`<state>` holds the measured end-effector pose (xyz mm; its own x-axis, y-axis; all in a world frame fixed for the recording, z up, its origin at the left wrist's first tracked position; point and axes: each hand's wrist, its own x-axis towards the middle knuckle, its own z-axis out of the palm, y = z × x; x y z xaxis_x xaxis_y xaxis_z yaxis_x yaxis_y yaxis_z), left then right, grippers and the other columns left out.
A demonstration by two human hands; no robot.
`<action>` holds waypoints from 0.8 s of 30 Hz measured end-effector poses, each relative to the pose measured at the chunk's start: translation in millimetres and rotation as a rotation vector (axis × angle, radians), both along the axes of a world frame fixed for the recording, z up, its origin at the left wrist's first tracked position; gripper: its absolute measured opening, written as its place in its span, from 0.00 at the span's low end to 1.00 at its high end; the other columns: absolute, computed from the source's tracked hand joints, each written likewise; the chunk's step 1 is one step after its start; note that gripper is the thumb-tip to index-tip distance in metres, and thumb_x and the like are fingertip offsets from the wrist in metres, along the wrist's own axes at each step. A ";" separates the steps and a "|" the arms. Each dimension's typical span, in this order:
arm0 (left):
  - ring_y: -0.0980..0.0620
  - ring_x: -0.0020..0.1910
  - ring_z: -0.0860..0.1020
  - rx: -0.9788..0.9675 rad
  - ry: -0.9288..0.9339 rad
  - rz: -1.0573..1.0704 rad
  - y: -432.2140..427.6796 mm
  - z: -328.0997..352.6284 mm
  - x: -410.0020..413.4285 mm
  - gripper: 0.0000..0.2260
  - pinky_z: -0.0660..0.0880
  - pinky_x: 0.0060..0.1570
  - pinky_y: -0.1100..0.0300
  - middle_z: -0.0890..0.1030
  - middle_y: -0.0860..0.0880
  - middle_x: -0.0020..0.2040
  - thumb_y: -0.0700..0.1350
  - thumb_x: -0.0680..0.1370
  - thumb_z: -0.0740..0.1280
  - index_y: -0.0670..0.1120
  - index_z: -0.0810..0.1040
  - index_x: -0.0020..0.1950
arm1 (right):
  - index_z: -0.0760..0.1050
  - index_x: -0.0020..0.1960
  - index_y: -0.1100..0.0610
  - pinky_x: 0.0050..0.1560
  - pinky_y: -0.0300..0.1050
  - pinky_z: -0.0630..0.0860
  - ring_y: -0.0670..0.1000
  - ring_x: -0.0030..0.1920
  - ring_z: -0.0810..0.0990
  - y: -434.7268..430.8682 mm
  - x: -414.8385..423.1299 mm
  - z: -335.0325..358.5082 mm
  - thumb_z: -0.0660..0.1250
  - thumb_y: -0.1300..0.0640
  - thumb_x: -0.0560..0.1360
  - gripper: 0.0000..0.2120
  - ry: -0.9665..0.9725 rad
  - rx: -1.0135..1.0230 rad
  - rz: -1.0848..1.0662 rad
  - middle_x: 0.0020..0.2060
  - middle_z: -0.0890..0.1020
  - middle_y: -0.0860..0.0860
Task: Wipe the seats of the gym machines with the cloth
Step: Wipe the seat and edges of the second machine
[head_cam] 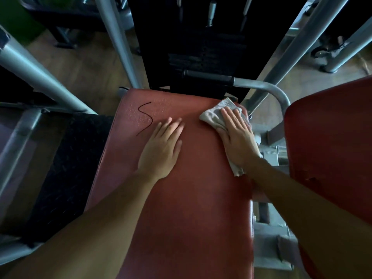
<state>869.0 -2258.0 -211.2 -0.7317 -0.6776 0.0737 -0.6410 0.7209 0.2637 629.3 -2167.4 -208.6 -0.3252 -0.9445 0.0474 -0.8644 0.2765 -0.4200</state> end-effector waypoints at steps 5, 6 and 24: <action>0.52 0.81 0.53 0.035 0.011 0.019 0.5 2.5 -2.3 0.21 0.52 0.80 0.51 0.59 0.51 0.81 0.46 0.86 0.53 0.46 0.60 0.80 | 0.65 0.77 0.51 0.78 0.51 0.53 0.49 0.78 0.58 -40.3 -24.7 4.5 0.50 0.41 0.85 0.25 -0.030 -0.007 -0.083 0.77 0.66 0.47; 0.53 0.81 0.52 0.041 0.009 0.024 0.7 2.5 -2.5 0.21 0.52 0.80 0.51 0.59 0.51 0.81 0.46 0.86 0.53 0.46 0.60 0.80 | 0.67 0.75 0.50 0.77 0.51 0.55 0.49 0.76 0.61 -49.3 -27.7 5.4 0.50 0.41 0.84 0.24 -0.025 -0.001 -0.082 0.75 0.69 0.47; 0.54 0.81 0.52 0.070 0.008 0.048 -1.9 4.2 -3.3 0.22 0.54 0.79 0.51 0.60 0.53 0.80 0.45 0.85 0.53 0.47 0.62 0.79 | 0.75 0.64 0.48 0.64 0.54 0.69 0.55 0.64 0.74 -82.9 -57.2 13.6 0.54 0.38 0.82 0.21 -0.123 0.114 -0.104 0.61 0.80 0.50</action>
<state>865.7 -2259.9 -207.0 -0.6976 -0.7158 0.0310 -0.6722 0.6688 0.3178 572.2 -2250.2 -194.9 -0.4177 -0.9026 -0.1040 -0.7729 0.4132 -0.4816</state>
